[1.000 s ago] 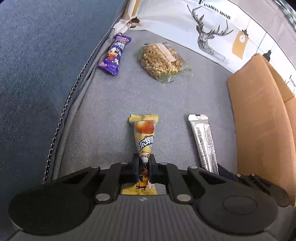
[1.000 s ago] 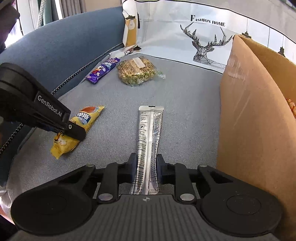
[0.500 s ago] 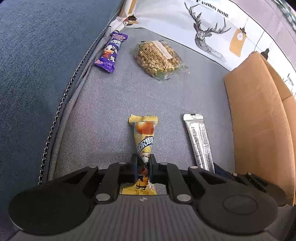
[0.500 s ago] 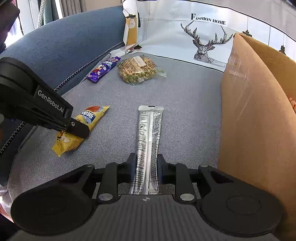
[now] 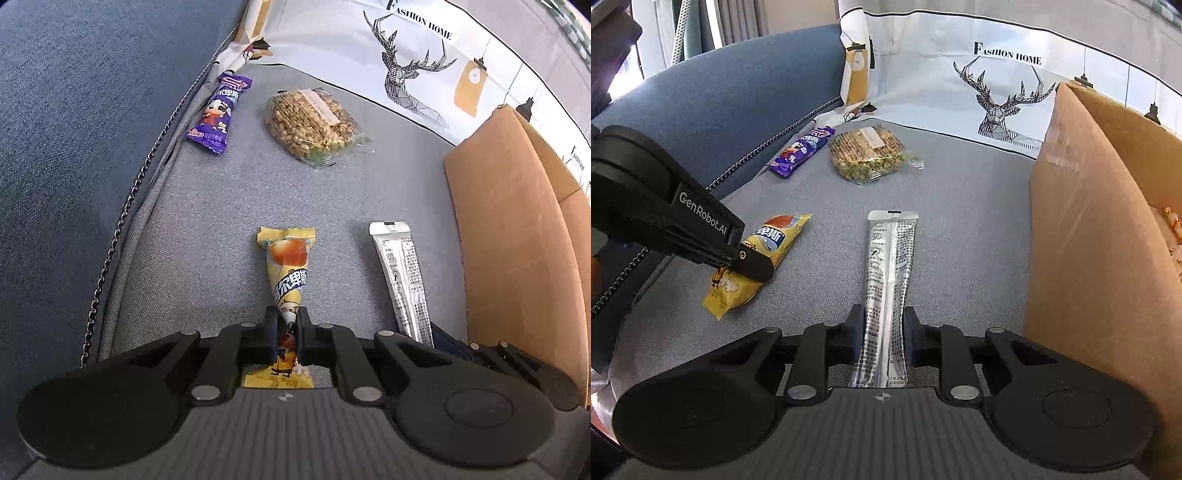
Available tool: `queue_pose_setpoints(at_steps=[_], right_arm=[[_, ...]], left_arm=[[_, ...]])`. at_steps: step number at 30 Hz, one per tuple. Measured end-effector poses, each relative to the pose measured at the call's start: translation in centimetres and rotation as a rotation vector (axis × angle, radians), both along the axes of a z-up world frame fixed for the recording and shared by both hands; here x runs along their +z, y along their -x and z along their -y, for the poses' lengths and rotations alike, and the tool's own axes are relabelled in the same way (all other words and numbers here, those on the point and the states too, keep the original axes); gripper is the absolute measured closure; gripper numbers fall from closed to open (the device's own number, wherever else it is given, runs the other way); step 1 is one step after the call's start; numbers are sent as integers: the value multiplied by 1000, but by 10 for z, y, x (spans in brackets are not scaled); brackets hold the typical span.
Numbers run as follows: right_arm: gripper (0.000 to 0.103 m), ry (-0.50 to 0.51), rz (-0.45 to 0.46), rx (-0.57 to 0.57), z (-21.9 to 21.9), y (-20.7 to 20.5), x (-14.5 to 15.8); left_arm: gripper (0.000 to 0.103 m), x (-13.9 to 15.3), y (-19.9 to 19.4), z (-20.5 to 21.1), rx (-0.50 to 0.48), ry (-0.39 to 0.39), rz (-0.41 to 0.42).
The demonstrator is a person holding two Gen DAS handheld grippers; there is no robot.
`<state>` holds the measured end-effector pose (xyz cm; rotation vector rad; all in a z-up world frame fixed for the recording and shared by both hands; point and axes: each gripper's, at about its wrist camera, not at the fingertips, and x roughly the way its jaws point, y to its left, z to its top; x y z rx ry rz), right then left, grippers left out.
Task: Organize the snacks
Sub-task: 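Lift the yellow wafer pack and silver stick pack over the box with both tools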
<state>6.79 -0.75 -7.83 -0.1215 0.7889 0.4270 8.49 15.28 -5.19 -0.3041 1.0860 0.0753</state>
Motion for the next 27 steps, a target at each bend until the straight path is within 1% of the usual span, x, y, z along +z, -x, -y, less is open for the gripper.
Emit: queue_pose_setpoints(at_steps=[9,14,20,27], right_arm=[[80,-9,6,-4,-1,2,0],[80,-45,50,-4,3,8,13],[80,-96,129,-4,12,15,38],[80,-170,228,-18,43,22,77]], left_arm=[[94,4,2,0,5,0,7],[94,13,5,1,19,8,43],[94,33,13,4,51,28,142],[94,63,18,20,60,16,315]])
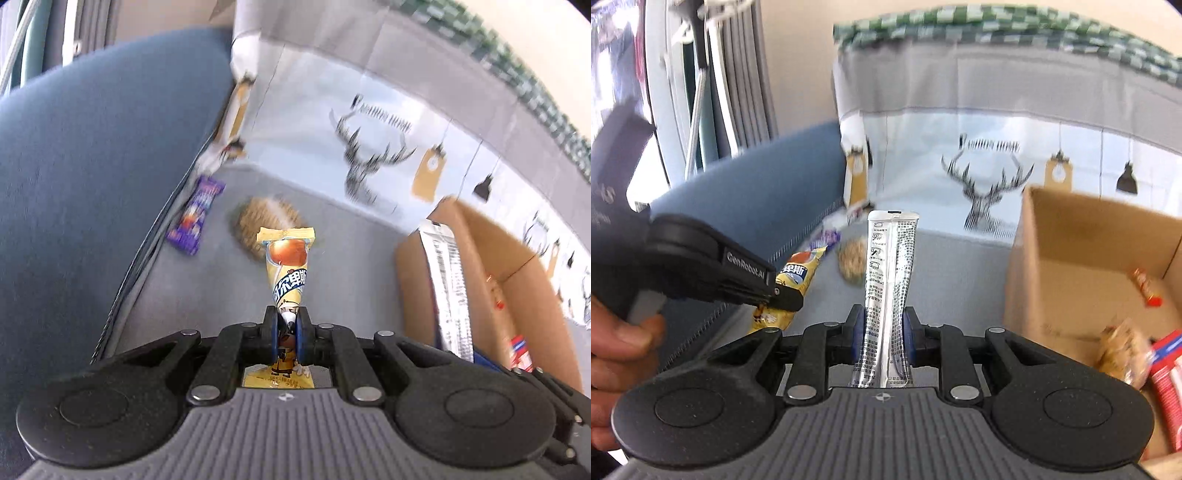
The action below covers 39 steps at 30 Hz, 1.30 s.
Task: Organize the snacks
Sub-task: 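Lift the yellow wafer pack and silver stick pack over the box with both tools, then open both tools to drop the yellow wafer and silver stick into the box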
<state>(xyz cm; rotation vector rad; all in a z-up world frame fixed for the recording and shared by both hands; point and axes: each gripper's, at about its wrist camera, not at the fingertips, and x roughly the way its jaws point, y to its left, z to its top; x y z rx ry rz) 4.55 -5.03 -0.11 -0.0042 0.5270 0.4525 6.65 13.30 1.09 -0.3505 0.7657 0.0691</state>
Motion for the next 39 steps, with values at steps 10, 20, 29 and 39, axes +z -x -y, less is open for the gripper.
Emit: queue_pose_setpoints(at_steps=[10,20,29,39], right_arm=[[80,-45,112,-58,72,8,46],[80,-54,140,-270,164,0,60],[80,-41,88,-419,213,-8,43],[80,3,108,-420,214,-2,39]], left_arm=[[94,39,3,54,-77,28,253],[94,53,-6,145,-255,23,382],[94,41,-11,217,-405,-12,405],[94,35,-18,236,-435,-18,406]])
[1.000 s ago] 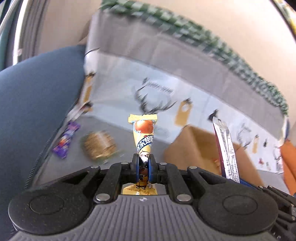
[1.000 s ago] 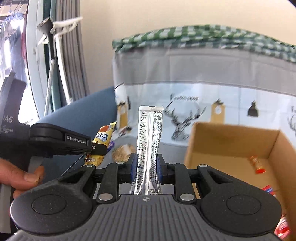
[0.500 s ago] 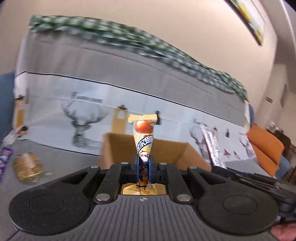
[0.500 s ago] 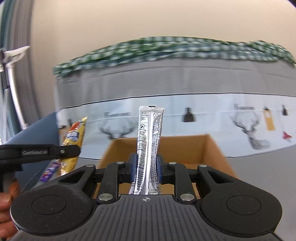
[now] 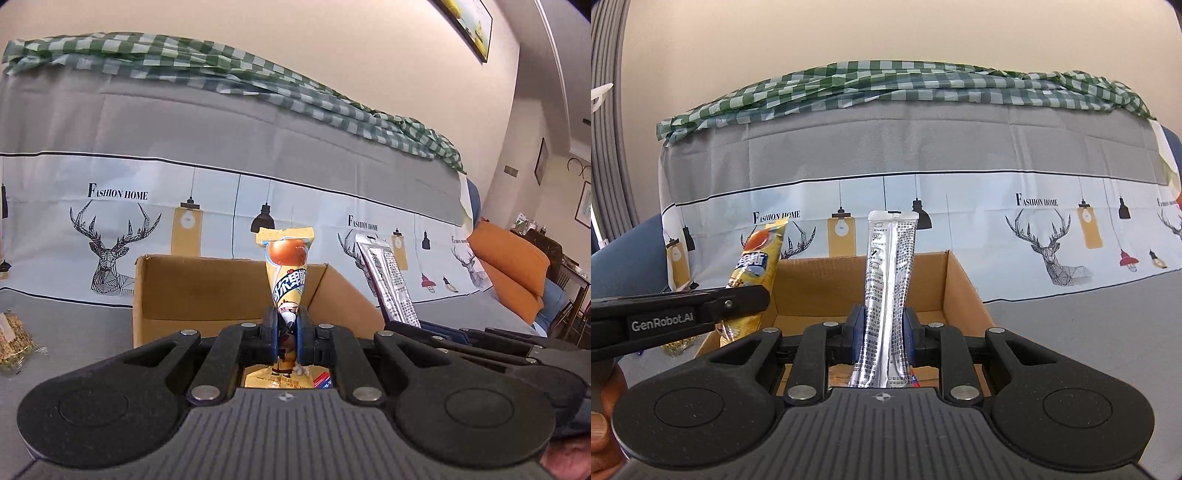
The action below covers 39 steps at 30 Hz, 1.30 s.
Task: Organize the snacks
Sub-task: 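Open both tools to drop the yellow wafer and silver stick into the box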
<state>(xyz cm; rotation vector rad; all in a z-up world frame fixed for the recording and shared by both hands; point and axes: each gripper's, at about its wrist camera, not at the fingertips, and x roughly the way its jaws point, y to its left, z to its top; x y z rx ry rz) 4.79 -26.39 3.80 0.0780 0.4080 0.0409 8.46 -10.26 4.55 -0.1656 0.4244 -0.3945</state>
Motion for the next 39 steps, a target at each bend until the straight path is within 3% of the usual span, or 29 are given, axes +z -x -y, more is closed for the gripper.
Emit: queue_pose_setpoints(at_steps=[20,24,25,27,39], right_arm=[[80,23,9,19,-4,1,-1],[71,16,-19,32,-6,-2,-4],[61,23,-21,29,-8,-2,-4],[51,24,-18,23,-9,-1,-3],[47,2,-11,21,-33,-5,-1]], left_arm=[[94,2,-2,-5,2,16,-11],[78,-1,-3,-7,7,19,-30],[77,0,-3,-8,13,18,-27],[76,1,-3,-11,24,20,-28],[77,5,5,-49,122,1,-10]])
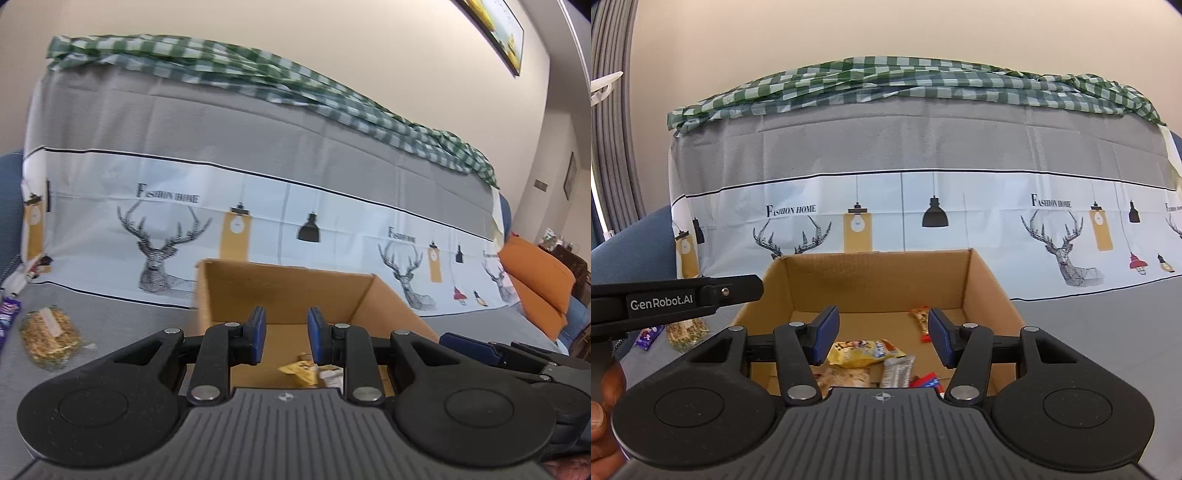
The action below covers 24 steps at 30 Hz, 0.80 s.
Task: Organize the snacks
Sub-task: 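Open both tools to drop the yellow wafer and silver stick into the box, then move both tools back to the last snacks beside the box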
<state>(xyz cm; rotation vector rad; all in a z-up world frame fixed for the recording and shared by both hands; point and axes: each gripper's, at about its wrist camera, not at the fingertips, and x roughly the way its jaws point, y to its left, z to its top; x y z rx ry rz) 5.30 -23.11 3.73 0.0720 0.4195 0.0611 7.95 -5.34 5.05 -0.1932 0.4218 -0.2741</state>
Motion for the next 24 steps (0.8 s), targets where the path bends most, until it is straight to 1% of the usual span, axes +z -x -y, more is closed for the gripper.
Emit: queue_pose_setpoints(at_steps=[3,9,12,15,16,18,19,20,21,24], right_arm=[[47,-13,3,4,-13,-1,1],[48,-64,9,30,-47,-5,4],[48,-102,6,56,-67,-7,5],[48,-143,4,86,-89,-7,4],[50,-158,3,97,-96,-8,4],[54,-180,7,114,-108,-9,5],[55,-190,10,127,-114,-11,6],[55,-197,12,139,-119,-12,6],[55,-203,13,151,-123,-13,7],[55,-220,-6,198,-134,-20,7]], left_arm=[[79,-1,2,-16,34,-12,-9],[79,-3,6,-56,120,-25,-52],[79,-4,8,-80,176,-19,-70],[79,-4,11,-101,239,-21,-69],[79,-5,12,-109,266,-26,-62],[79,-9,15,-120,314,-53,-46],[79,-12,17,-124,333,-73,-32],[79,-19,18,-129,357,-107,-21],[79,-25,18,-133,378,-135,-24],[79,-48,15,-149,433,-165,-35]])
